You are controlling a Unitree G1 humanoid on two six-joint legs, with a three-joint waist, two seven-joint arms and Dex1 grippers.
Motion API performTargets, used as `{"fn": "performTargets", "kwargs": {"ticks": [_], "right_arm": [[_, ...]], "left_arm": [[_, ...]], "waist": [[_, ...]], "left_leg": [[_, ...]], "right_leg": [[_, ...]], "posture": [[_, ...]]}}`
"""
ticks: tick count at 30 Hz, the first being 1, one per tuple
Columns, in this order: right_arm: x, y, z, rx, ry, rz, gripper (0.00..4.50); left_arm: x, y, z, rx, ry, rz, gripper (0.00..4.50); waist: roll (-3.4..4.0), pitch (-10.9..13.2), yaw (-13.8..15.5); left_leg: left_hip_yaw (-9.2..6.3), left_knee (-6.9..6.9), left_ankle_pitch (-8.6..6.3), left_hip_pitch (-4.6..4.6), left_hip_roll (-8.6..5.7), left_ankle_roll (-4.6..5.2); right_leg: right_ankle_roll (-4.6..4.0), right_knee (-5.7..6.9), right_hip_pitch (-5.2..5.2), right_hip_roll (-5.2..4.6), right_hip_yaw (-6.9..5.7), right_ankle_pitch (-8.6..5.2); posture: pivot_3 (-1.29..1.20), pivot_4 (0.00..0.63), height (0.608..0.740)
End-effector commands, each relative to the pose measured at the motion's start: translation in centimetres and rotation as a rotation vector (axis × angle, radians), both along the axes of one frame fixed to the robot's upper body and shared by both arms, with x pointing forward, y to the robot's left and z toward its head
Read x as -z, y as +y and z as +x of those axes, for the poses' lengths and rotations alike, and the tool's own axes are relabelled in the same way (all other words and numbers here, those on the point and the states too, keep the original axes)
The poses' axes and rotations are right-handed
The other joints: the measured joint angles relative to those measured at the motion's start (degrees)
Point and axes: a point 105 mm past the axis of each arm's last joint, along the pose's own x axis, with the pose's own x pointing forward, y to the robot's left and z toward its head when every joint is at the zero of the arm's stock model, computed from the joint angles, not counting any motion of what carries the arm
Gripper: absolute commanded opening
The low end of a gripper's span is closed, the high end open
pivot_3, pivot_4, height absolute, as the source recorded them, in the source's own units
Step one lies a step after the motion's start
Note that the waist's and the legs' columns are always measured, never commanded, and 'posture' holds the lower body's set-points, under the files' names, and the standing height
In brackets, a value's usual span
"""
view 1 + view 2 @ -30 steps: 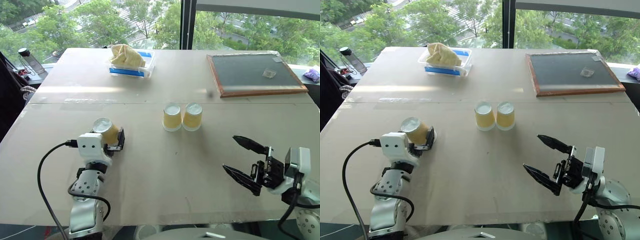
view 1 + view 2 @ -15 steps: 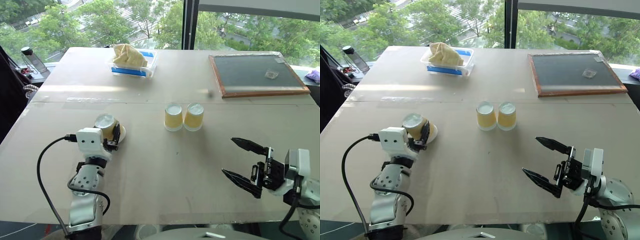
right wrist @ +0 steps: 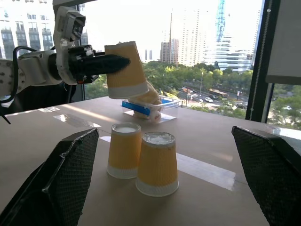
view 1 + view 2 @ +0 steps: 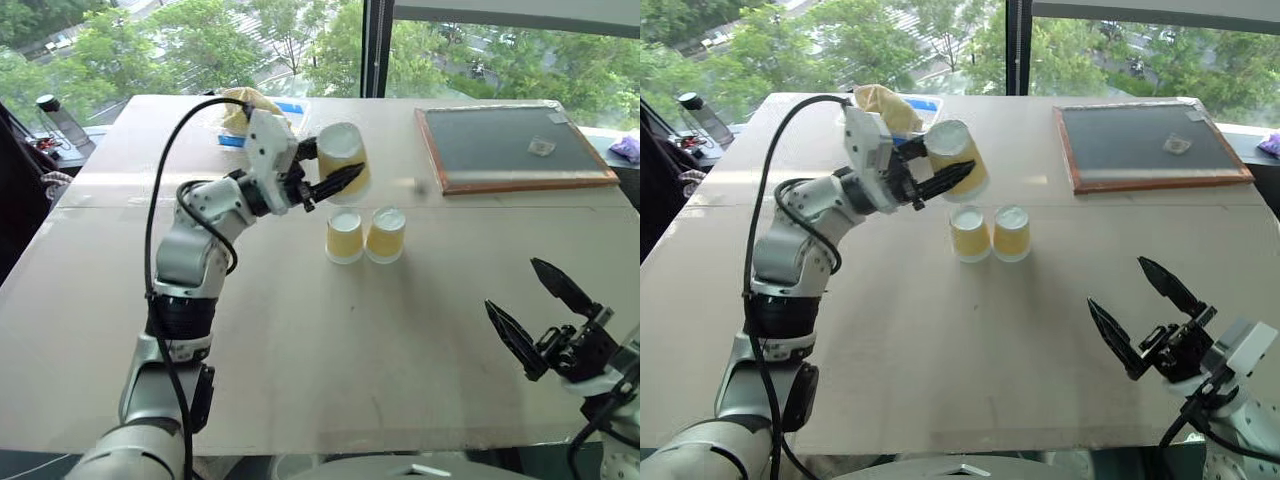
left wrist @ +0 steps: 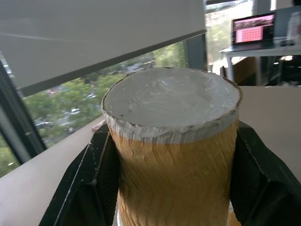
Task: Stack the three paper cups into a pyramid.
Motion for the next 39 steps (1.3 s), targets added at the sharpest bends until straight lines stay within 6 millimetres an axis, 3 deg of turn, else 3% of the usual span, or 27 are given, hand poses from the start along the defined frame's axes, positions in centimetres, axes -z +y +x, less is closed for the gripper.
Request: {"fn": "performTargets", "kwargs": {"ticks": [1,8,32,36,37,39], "right_arm": [[-1.9,0.7,-1.9,0.0,-0.077,0.012,4.5],[-0.9,1.7,-3.7,-0.013,-0.021,0.025,4.5],[-1.1,2.1,-3.6,-0.001,-0.046,0.043,4.5],[-1.1,2.1,-3.5,-0.001,-0.049,0.042,4.5],[-1.1,2.1,-3.5,-0.001,-0.05,0.041,4.5],[-1.1,2.0,-3.4,-0.001,-0.05,0.041,4.5]], "left_arm": [[-0.1,-1.2,0.0,0.122,0.023,0.04,2.37],[0.1,-1.9,1.4,0.166,0.023,0.057,2.37],[1.7,-2.4,2.5,0.172,0.042,0.072,2.37],[1.4,-2.4,2.3,0.181,0.029,0.045,4.14],[1.2,-2.3,2.3,0.182,0.027,0.037,4.42],[0.8,-2.3,2.2,0.185,0.01,0.024,4.42]], "waist": [[0.01,0.0,-0.1],[0.0,0.0,0.3],[-0.01,0.1,0.3],[-0.01,0.1,0.4],[-0.01,0.1,0.4],[-0.01,0.1,0.4]], "left_leg": [[-0.03,-0.02,0.0,-0.04,0.0,0.0],[-0.04,0.11,0.0,-0.18,0.0,0.01],[-0.07,0.12,0.0,-0.2,-0.01,0.01],[-0.07,0.12,0.0,-0.21,-0.01,0.01],[-0.07,0.12,0.0,-0.21,-0.01,0.01],[-0.07,0.12,0.0,-0.2,-0.01,0.01]], "right_leg": [[0.0,0.01,-0.08,0.02,0.01,0.0],[0.04,-0.01,-0.1,0.02,0.01,-0.02],[0.02,0.02,-0.1,0.03,0.0,0.0],[0.02,0.02,-0.1,0.03,0.0,0.0],[0.02,0.02,-0.1,0.02,0.01,0.0],[0.02,0.02,-0.1,0.02,0.01,0.0]], "posture": [[0.0,0.15,0.74],[0.0,0.15,0.74],[0.0,0.15,0.74],[0.0,0.15,0.74],[0.0,0.15,0.74],[0.0,0.15,0.74]]}}
